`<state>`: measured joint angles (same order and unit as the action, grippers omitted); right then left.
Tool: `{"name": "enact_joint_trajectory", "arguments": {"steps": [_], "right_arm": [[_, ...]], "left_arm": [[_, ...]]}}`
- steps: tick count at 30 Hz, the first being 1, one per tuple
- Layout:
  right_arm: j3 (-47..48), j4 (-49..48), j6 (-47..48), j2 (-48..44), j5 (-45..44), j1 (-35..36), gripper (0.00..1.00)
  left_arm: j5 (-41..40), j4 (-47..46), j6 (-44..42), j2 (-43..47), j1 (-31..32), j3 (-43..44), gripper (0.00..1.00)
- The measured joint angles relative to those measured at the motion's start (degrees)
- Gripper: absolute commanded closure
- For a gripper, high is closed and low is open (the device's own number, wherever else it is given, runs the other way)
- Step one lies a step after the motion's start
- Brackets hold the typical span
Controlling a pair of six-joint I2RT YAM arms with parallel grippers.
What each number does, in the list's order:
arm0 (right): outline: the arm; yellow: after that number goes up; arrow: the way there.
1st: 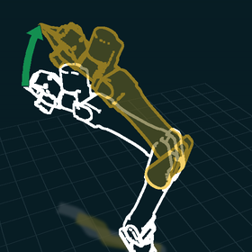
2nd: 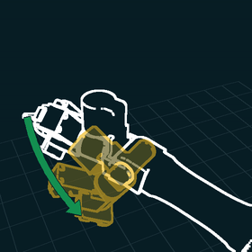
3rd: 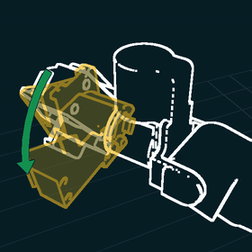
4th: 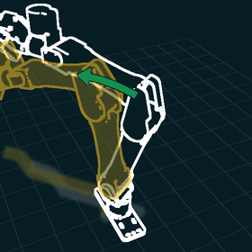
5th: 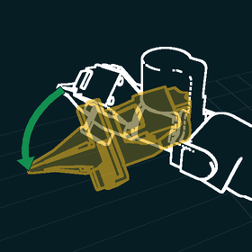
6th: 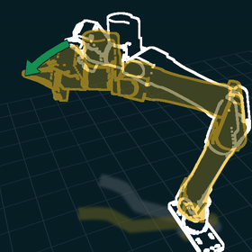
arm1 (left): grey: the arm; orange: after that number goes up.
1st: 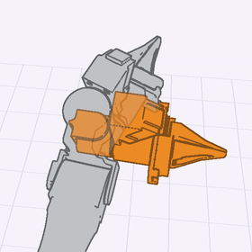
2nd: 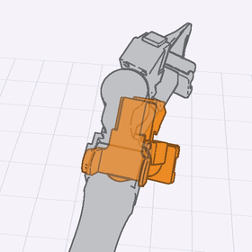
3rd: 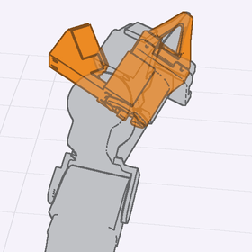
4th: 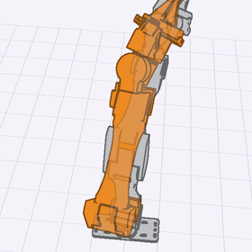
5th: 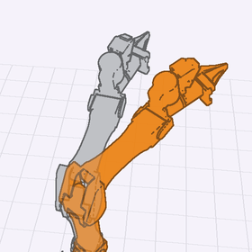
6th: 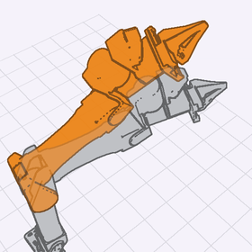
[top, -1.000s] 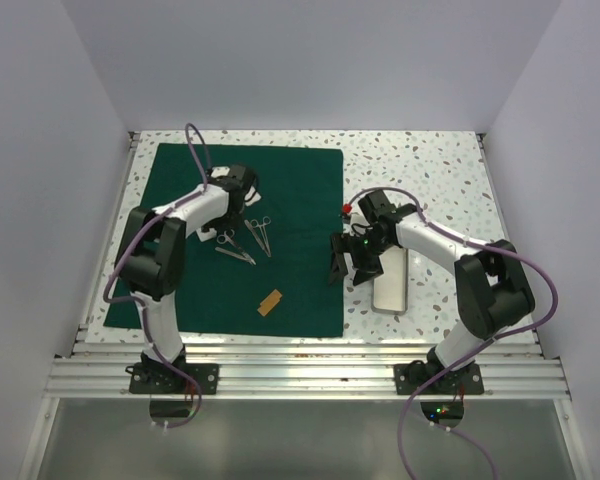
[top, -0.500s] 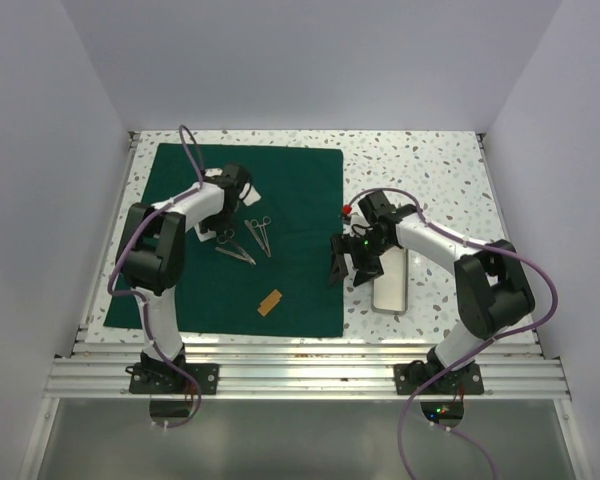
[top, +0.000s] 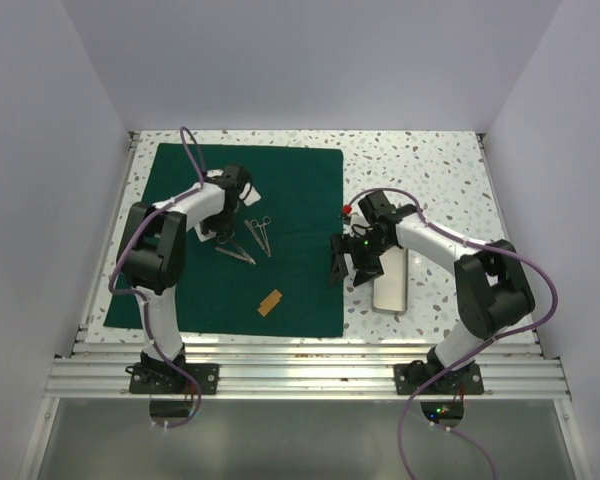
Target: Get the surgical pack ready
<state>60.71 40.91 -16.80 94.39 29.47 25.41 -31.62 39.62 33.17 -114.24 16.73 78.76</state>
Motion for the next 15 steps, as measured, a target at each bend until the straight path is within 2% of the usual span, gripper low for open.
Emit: {"name": "enact_joint_trajectory", "arguments": {"steps": [7,15], "right_arm": [[0.00,0.00,0.02,0.00,0.00,0.00,0.17],[0.00,0.00,0.02,0.00,0.00,0.00,0.16]], "left_arm": [[0.13,-0.09,-0.07,-0.20,-0.04,0.15,0.55],[1.49,-1.16,-1.14,-0.31,-1.95,0.15,0.67]]}}
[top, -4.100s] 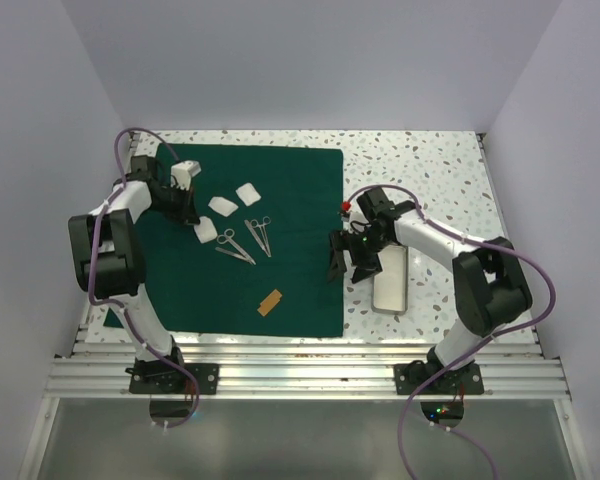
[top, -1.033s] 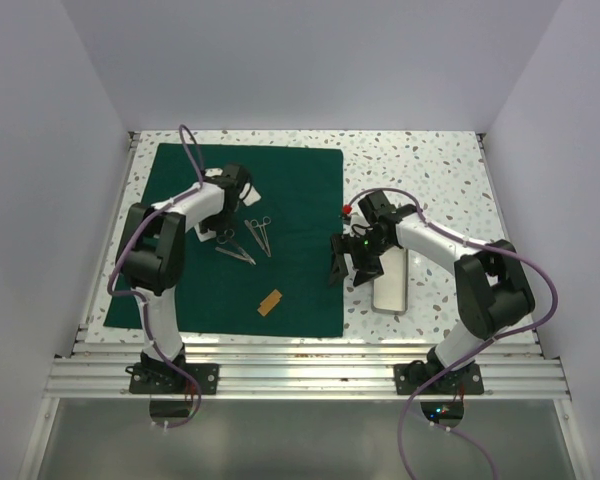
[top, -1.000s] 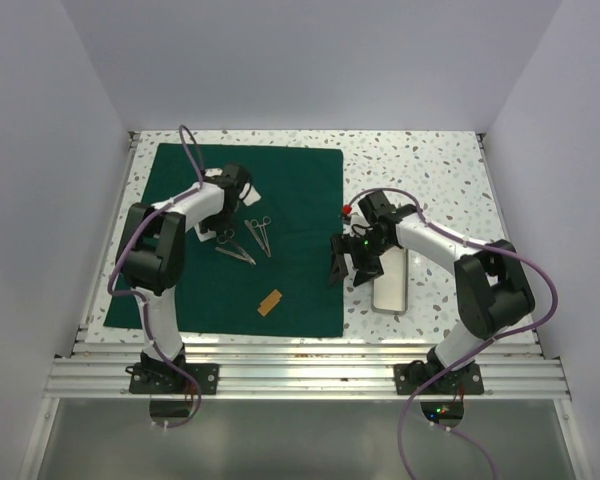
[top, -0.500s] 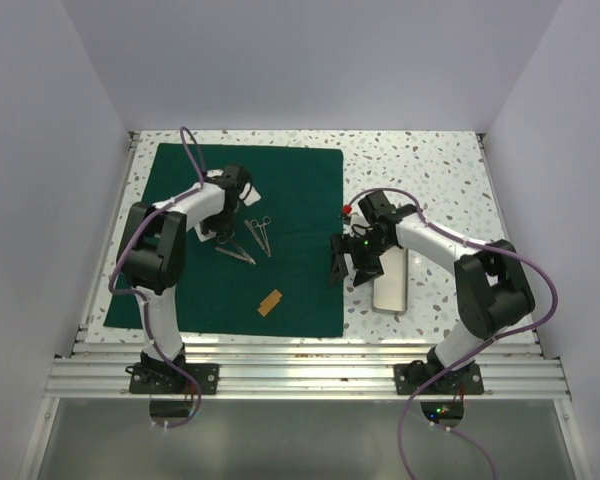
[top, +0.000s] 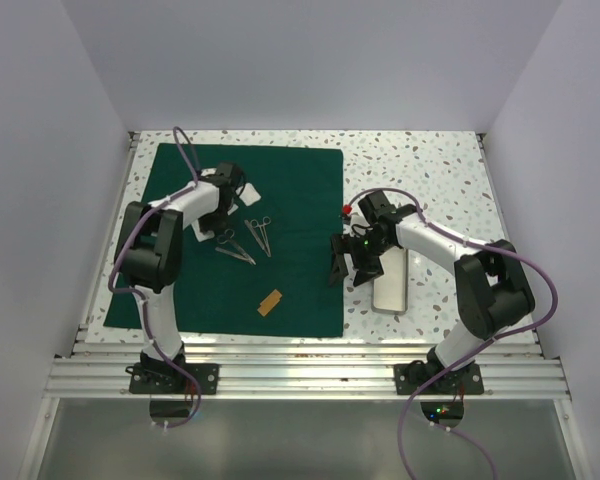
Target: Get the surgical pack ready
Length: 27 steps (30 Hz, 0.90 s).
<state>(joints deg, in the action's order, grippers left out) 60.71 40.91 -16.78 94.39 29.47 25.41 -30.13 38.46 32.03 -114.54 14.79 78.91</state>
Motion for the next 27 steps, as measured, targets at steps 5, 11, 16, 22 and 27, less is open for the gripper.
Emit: {"name": "enact_joint_trajectory", "arguments": {"steps": [5,11,16,22,27], "right_arm": [[0.00,0.00,0.04,0.00,0.00,0.00,0.17],[0.00,0.00,0.15,0.00,0.00,0.00,0.16],[0.00,0.00,0.17,0.00,0.00,0.00,0.16],[0.07,0.07,0.20,0.04,0.00,0.00,0.16],[1.79,0.68,-0.11,0.17,-0.09,0.00,0.17]], "left_arm": [[1.01,-0.66,-0.39,-0.09,-1.03,0.00,0.75],[2.29,-1.53,-1.27,-0.09,-1.01,-0.07,0.80],[3.19,-2.19,-1.70,-0.09,-1.01,-0.17,1.00],[4.04,-2.10,-1.88,0.09,-1.03,-0.17,1.00],[8.48,-1.57,-3.34,2.93,-1.16,-1.05,1.00]]}}
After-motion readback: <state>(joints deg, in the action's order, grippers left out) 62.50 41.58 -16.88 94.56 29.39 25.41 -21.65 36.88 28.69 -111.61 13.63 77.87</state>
